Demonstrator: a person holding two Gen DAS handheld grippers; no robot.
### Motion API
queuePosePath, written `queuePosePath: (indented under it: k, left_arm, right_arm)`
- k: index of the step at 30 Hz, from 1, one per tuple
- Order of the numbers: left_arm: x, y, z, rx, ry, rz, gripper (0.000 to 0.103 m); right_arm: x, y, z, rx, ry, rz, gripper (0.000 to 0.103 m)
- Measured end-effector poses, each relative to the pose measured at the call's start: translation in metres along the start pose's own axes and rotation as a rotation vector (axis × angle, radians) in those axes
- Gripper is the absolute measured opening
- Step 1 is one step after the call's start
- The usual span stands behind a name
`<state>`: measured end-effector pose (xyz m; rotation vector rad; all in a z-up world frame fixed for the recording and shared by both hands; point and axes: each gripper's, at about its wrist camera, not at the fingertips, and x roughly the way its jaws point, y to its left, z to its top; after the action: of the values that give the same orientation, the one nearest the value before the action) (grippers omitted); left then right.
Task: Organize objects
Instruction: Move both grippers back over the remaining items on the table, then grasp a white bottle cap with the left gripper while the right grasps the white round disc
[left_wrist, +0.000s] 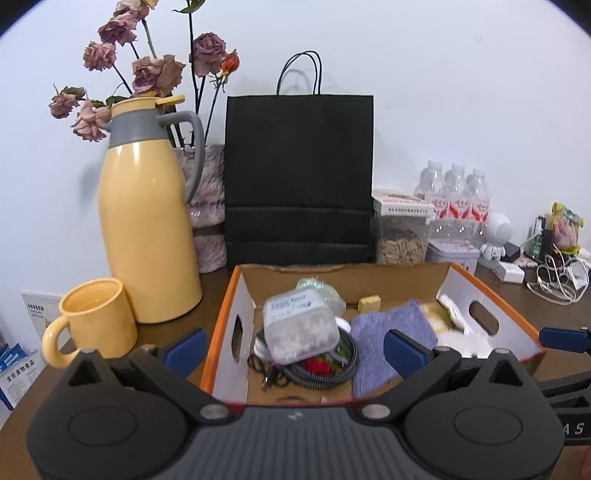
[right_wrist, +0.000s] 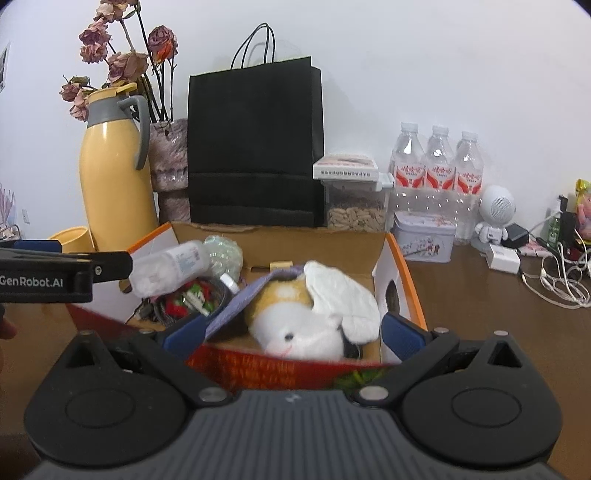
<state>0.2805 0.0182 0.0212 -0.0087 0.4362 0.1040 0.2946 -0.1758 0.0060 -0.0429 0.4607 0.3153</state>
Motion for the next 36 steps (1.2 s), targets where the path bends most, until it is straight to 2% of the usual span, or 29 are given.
queuePosePath:
  k: [11, 29, 32, 36]
  left_arm:
    - [-0.019, 0.014, -0.021, -0.018, 0.031, 0.008, 0.102]
    - [0.010, 0.035, -0.073, 0.017, 0.292, 0.043, 0.102]
    - [0.016, 0.032, -0.076, 0.024, 0.319, 0.041, 0.102]
    - [0.019, 0.035, -0.077, 0.005, 0.316, 0.027, 0.102]
  right_arm:
    - [-0.016, 0.002, -0.027, 0.011, 0.058, -0.010, 0.103]
    - [-0.010, -0.010, -0.065, 0.020, 0.217, -0.041, 0.103]
    - [-0.006, -0.010, -0.068, 0.016, 0.235, -0.040, 0.103]
    - [-0.002, -0.007, -0.069, 0.006, 0.239, -0.045, 0.103]
